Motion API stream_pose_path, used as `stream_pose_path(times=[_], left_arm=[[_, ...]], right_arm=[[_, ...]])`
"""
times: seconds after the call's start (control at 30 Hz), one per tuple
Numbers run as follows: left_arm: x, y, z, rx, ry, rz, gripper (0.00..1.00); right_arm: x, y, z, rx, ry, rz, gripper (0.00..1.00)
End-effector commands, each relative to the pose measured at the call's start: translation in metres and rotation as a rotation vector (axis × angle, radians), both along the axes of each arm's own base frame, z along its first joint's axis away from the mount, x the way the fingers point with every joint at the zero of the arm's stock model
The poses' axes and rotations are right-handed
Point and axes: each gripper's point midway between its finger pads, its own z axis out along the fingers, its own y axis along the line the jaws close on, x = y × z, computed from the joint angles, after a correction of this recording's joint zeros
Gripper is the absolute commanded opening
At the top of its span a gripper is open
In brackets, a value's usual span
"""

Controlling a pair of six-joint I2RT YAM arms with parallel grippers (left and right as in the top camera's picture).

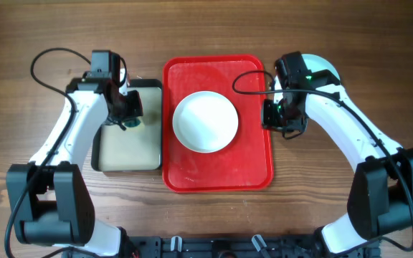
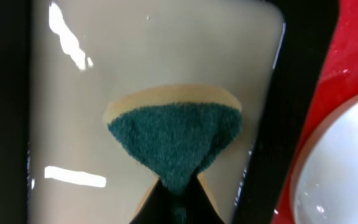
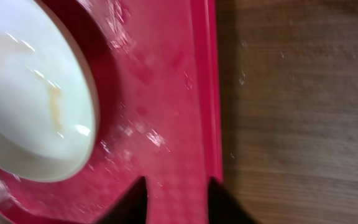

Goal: Clean dirty plates on tray and stack at the side
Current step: 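Return the sponge with the left gripper into the basin, then lift the white plate off the tray with the right gripper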

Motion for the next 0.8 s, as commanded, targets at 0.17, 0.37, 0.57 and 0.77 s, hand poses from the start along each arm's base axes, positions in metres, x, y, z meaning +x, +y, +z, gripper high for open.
stream_pose_path(times=[0.17,0.37,0.57,0.77], left_arm=[[0.001,0.000,-0.011,0.021,-0.027,-0.052,0.04],[-0.005,0.000,-0.022,0.032,-0.026,-0.103,0.04],[-0.002,-0.005,-0.021,0.007,-0.040,-0.107,0.04],[0.000,-0.006,-0.020,0.003,-0.046,-0.108,0.04]], right_arm=[[-0.044,-0.039,-0.029,-0.201,0.129,-0.034,0.04],[-0.062,-0.045,-0.047,-0.220,0.170,-0.071,0.04],[-0.086,-0.022,-0.063,-0.069,0.244,-0.062,0.04],[-0.090,-0.009,-0.059,0.014,0.267,-0.036,0.04]])
